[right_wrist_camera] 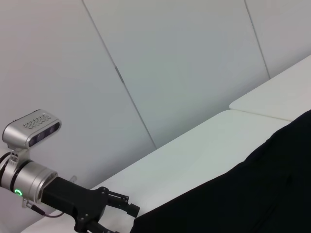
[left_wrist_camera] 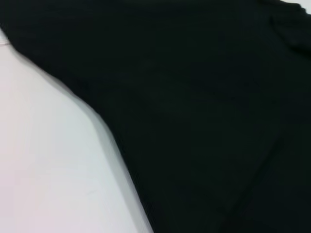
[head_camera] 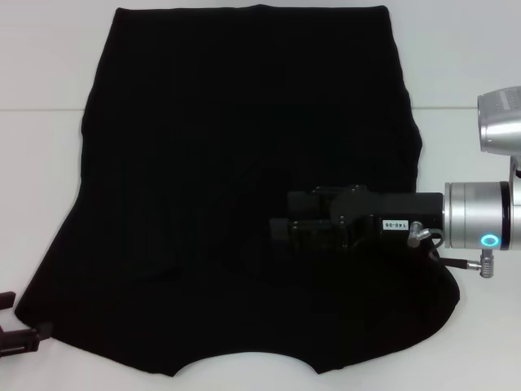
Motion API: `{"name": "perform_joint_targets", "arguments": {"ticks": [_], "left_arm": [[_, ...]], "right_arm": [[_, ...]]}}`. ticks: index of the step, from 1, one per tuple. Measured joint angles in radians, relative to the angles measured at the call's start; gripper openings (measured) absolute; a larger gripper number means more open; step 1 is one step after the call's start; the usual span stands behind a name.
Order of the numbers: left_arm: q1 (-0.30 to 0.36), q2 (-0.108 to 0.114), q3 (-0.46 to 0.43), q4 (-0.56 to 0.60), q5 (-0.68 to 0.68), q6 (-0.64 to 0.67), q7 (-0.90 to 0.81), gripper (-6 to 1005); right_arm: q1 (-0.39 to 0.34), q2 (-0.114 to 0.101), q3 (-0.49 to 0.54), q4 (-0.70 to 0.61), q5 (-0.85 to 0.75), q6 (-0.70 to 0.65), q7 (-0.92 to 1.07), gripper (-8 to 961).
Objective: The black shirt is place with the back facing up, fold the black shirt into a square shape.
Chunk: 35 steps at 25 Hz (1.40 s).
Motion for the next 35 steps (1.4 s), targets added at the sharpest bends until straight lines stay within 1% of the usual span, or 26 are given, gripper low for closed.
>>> {"name": "perform_joint_targets", "arguments": {"ticks": [13, 28, 35], "left_arm": [[-0.006, 0.000, 0.004, -0.004, 0.006, 0.015, -0.003, 890], [-0.036, -0.004, 0.017, -0.014, 0.007, 0.074, -0.004, 890], [-0.025, 0.010, 0.000, 0.018, 0.007, 0.088, -0.046, 891]], "right_arm": [[-0.008, -0.001, -0.004, -0.002, 0.020, -0.004, 0.000, 807], [-0.012, -0.001, 0.001, -0.002, 0.022, -0.016, -0.001, 806], [-0.012, -0.001, 0.006, -0.002, 0.022, -0.016, -0.010, 805]]}}
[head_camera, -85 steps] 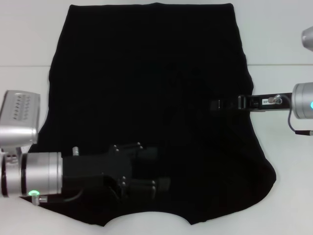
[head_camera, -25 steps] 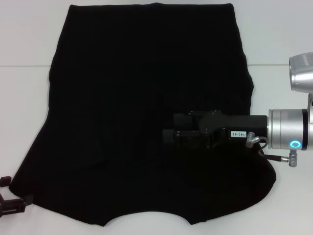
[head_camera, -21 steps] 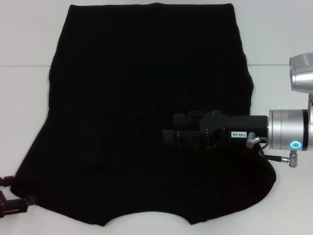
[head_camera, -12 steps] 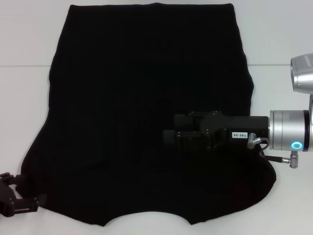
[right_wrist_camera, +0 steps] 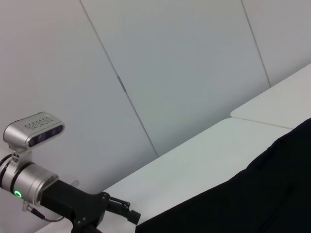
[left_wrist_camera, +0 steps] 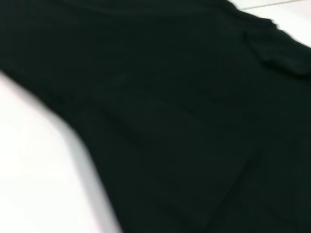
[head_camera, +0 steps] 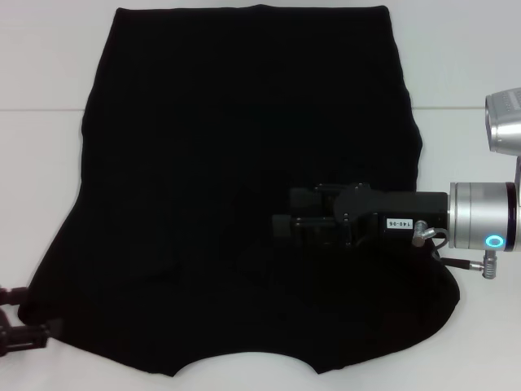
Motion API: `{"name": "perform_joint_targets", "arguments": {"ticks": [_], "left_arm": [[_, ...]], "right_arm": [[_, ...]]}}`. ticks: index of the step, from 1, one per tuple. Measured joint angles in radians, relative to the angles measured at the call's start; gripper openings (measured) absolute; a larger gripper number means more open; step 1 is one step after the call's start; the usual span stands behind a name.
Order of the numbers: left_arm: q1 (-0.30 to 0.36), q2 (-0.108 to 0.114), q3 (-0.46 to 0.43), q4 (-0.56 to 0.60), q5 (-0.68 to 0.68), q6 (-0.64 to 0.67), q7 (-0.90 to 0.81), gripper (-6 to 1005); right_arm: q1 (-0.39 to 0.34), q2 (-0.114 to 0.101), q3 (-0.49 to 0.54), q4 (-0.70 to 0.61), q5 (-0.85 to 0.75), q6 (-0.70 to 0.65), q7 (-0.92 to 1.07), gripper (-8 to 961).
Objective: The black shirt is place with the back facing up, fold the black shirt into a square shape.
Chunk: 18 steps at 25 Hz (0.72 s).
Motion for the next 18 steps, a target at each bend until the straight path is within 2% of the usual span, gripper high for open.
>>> {"name": "perform_joint_targets", "arguments": {"ticks": [6, 13, 18], "left_arm": [[0.008, 0.002, -0.054, 0.038, 0.000, -0.004, -0.080, 891], [-0.006, 0.006, -0.047, 0.077, 0.001, 0.040, -0.303, 890], [-0.033, 0.019, -0.046, 0.072, 0.025, 0.038, -0.433, 890]], "right_arm": [[0.000, 0.000, 0.001, 0.000, 0.001, 0.000, -0.001, 805], [0.000, 0.000, 0.001, 0.000, 0.003, 0.001, -0.001, 805], [0.001, -0.001, 0.001, 0.000, 0.003, 0.000, -0.001, 805]]}}
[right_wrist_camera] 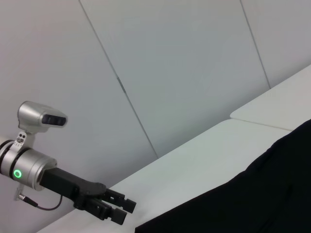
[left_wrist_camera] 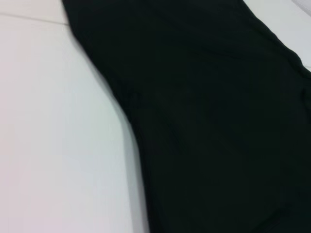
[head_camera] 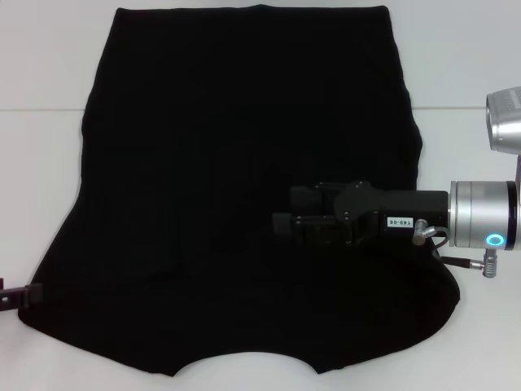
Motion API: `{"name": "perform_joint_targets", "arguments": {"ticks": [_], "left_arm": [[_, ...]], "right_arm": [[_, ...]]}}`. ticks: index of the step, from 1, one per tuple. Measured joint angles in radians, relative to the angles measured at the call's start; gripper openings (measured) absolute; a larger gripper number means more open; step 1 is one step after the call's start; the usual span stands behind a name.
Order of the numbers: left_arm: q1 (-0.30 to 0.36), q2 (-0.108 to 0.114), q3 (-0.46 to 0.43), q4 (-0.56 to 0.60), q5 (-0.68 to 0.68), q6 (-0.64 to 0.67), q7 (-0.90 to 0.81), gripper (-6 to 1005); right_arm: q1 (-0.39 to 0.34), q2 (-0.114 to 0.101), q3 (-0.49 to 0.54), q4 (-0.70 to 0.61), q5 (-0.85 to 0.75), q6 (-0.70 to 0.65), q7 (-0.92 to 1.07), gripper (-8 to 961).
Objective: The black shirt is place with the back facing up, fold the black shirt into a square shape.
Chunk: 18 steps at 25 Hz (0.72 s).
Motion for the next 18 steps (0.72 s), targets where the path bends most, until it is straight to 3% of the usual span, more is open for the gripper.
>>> {"name": "perform_joint_targets", "arguments": {"ticks": [6, 18], "left_arm": [[-0.034, -0.001, 0.000, -0.020, 0.092, -0.045, -0.039, 890], [-0.042, -0.001, 0.073, -0.042, 0.106, -0.077, -0.034, 891]], "right_arm": [[0.001, -0.002, 0.000, 0.000, 0.000, 0.000, 0.001, 804], [0.005, -0.004, 0.002, 0.000, 0.000, 0.000, 0.008, 804]]}}
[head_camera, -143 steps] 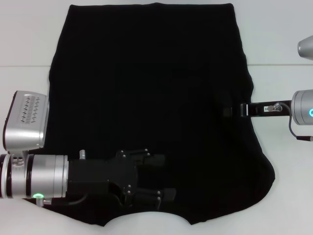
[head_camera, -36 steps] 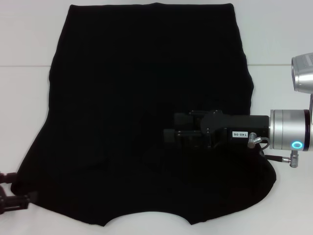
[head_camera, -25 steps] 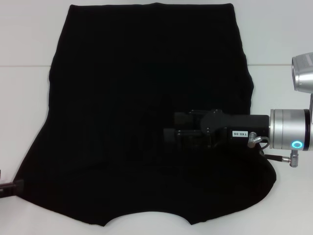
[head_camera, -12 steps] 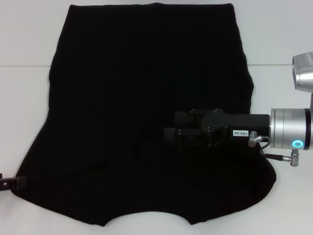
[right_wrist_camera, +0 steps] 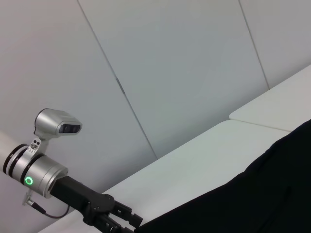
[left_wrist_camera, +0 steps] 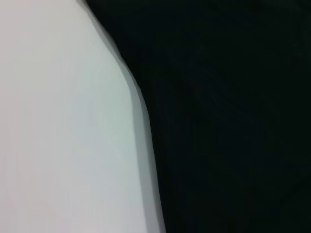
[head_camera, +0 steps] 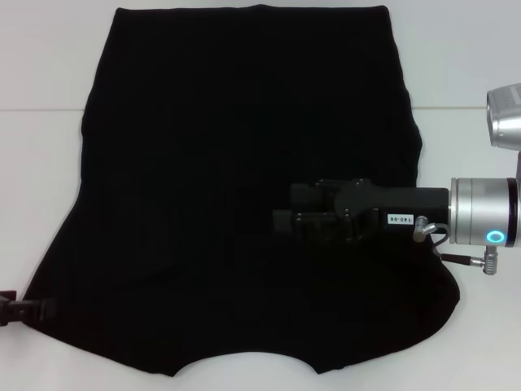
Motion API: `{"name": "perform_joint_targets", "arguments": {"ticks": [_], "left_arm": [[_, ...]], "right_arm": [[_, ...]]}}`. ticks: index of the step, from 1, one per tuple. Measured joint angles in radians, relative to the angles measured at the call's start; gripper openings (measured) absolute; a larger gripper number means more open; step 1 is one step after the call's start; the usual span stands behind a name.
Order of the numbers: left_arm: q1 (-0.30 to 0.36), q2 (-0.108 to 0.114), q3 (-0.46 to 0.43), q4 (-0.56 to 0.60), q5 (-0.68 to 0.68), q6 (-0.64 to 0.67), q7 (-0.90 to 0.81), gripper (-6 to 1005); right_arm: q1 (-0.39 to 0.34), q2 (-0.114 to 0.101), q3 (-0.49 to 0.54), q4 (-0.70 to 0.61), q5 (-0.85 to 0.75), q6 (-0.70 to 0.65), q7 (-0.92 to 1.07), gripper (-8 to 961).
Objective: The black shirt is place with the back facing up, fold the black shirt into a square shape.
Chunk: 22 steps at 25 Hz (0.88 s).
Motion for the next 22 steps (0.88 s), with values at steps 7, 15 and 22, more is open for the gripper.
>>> {"name": "perform_joint_targets", "arguments": {"ticks": [7, 15, 22], "left_arm": [[0.005, 0.001, 0.033, 0.000, 0.013, 0.001, 0.000, 890], [-0.004, -0.008, 0.091, 0.000, 0.020, 0.019, 0.001, 889], [-0.024, -0.011, 0.108, -0.001, 0.017, 0.039, 0.001, 885]], "right_arm": [[0.000, 0.000, 0.000, -0.001, 0.000, 0.002, 0.001, 803], [0.000, 0.000, 0.000, -0.003, 0.001, 0.000, 0.002, 803], [-0.003, -0.001, 0.000, -0.003, 0.009, -0.001, 0.002, 803]]}}
